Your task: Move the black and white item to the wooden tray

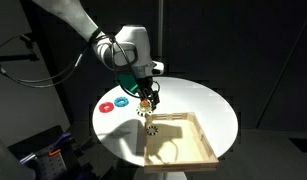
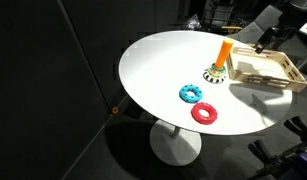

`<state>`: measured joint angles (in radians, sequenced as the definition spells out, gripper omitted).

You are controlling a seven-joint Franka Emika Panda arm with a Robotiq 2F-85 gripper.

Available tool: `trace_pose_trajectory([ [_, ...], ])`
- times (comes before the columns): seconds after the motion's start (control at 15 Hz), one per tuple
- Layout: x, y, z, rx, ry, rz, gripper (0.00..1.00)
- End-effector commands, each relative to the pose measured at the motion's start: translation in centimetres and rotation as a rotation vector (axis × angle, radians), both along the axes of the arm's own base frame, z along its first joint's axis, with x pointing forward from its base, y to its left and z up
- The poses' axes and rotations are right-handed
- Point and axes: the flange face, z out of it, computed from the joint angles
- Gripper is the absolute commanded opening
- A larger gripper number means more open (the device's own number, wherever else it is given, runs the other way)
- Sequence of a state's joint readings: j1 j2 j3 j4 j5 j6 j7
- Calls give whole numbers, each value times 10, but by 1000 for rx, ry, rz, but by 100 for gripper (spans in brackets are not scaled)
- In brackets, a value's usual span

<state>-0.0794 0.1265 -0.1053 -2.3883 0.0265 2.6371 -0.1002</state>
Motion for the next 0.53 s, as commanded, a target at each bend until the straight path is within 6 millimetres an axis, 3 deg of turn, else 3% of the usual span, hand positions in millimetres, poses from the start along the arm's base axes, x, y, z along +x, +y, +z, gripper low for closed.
trace_pose_trajectory([
  [0.0,1,12,11,86,53,11,100],
  [0.2,0,24,17,170,105,29,100],
  [0.27,0,22,3,124,90,8,100],
  [0.47,0,27,9,148,106,18,100],
])
